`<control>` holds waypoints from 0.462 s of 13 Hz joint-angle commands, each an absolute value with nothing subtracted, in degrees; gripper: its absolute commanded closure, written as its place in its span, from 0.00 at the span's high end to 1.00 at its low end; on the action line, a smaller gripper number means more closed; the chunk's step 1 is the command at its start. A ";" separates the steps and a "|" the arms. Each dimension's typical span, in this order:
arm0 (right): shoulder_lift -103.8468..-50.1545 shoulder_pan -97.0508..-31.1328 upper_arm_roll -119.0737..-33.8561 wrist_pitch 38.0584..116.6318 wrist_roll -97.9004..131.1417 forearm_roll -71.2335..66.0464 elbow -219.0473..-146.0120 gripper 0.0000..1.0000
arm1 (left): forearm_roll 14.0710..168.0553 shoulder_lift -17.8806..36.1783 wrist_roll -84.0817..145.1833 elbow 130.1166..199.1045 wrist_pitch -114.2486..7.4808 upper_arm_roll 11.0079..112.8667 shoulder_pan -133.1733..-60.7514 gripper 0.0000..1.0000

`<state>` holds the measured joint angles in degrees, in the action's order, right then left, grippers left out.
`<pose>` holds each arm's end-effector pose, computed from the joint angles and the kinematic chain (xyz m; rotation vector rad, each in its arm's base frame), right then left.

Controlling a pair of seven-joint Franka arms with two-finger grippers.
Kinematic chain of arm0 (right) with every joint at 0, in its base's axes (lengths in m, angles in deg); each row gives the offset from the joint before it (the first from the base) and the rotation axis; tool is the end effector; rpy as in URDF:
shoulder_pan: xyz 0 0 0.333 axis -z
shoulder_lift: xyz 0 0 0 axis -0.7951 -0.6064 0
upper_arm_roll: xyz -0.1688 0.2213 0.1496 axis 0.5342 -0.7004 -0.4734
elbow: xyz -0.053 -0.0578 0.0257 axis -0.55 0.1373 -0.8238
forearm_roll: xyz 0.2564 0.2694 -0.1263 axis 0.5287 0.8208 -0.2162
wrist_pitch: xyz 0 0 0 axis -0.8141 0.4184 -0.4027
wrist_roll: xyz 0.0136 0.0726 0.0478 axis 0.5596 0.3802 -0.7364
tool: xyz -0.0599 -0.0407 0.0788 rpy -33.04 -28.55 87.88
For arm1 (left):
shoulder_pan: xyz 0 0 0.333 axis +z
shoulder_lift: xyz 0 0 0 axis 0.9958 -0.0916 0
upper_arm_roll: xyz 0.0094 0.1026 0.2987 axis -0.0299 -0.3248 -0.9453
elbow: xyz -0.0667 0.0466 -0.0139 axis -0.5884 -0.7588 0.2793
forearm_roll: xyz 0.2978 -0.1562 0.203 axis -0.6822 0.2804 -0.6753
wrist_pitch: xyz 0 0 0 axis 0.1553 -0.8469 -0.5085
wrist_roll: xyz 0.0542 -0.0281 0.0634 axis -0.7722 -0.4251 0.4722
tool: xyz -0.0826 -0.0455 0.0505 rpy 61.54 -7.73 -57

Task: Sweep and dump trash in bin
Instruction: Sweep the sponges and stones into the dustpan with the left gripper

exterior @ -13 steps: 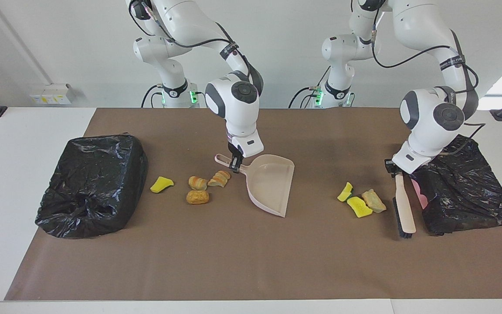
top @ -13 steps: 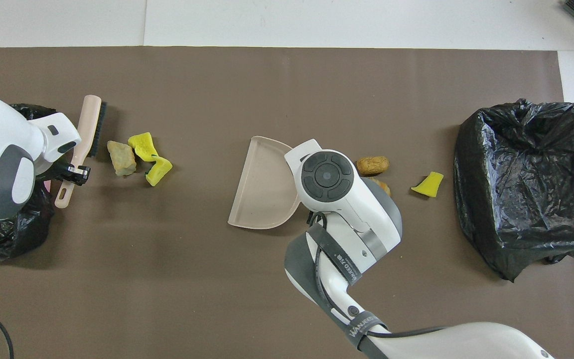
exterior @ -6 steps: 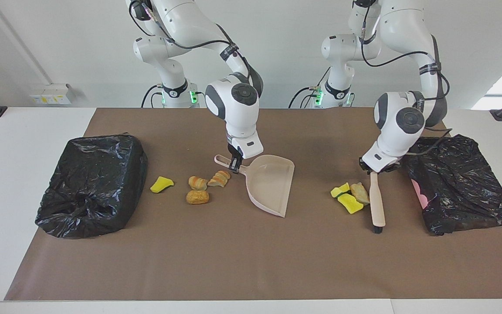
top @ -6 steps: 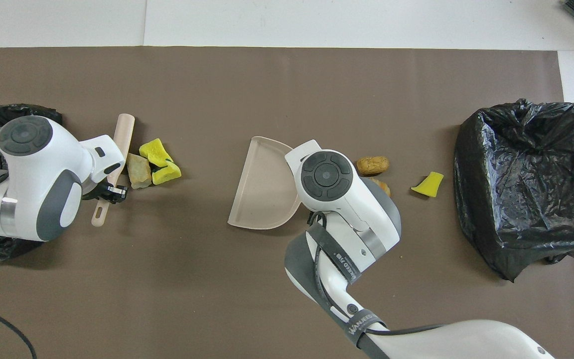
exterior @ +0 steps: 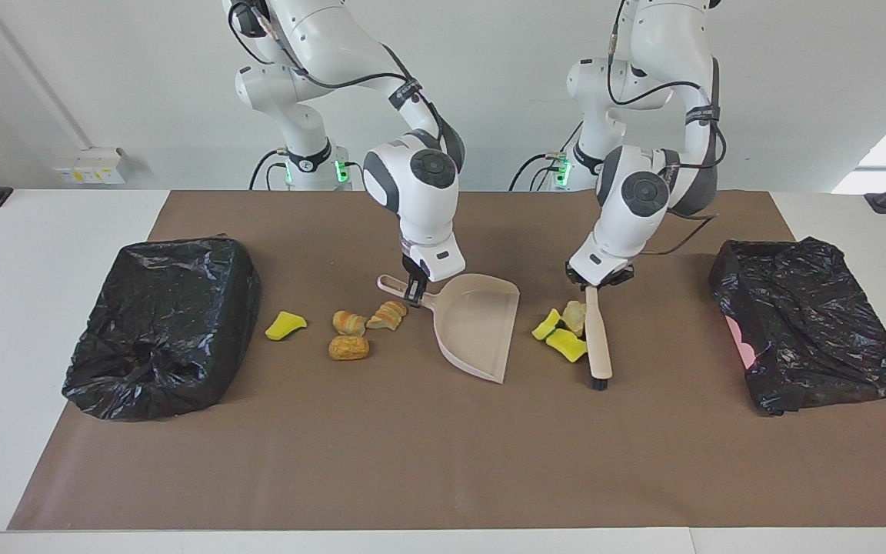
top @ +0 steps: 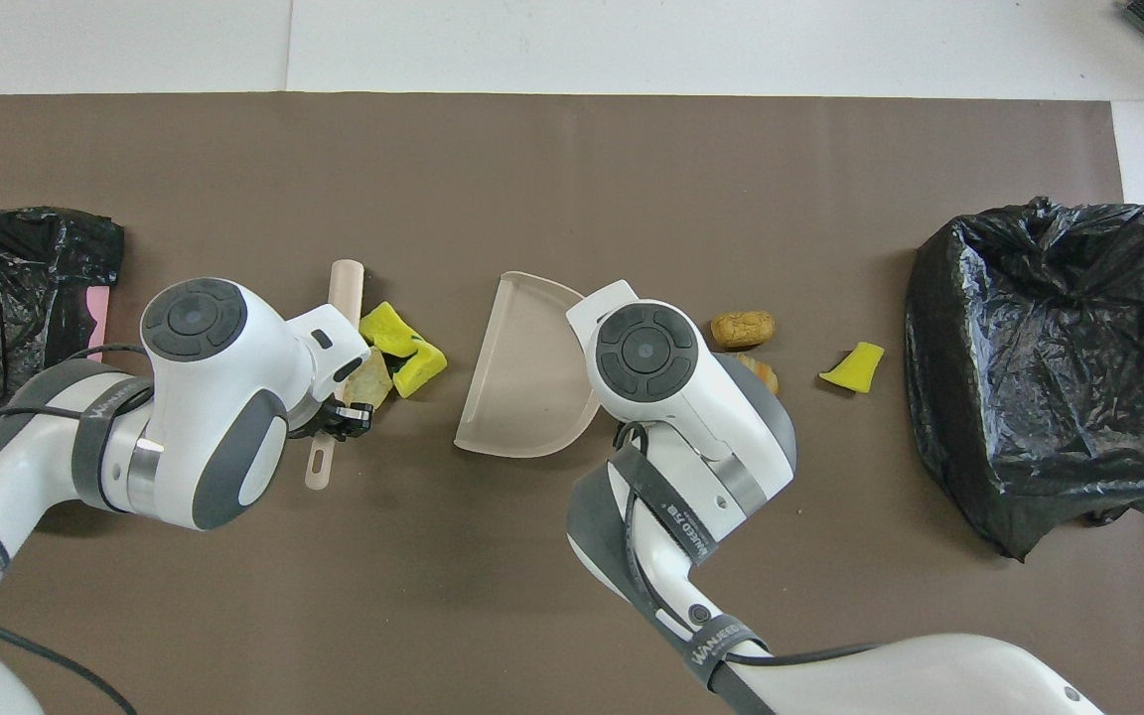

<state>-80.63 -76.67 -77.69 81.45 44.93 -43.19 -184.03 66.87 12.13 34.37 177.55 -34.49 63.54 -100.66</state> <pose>0.5380 0.3254 0.3513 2.4329 1.8272 -0.0642 0.5045 -0.1897 0.3389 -3.0995 0.2265 0.2621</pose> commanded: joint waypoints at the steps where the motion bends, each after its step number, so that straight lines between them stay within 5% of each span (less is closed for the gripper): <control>1: -81.35 -76.84 -77.88 83.23 44.22 -44.08 -184.60 0.00 | 70.31 13.85 32.55 179.25 -35.15 62.78 -104.42 0.00; 6: -81.26 -76.75 -77.79 82.53 44.22 -44.08 -184.69 0.00 | 78.30 14.02 32.89 178.73 -36.11 63.04 -109.78 0.00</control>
<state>-80.82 -76.70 -77.68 81.80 44.93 -43.29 -184.14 75.56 12.51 32.73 177.54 -34.86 63.71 -107.44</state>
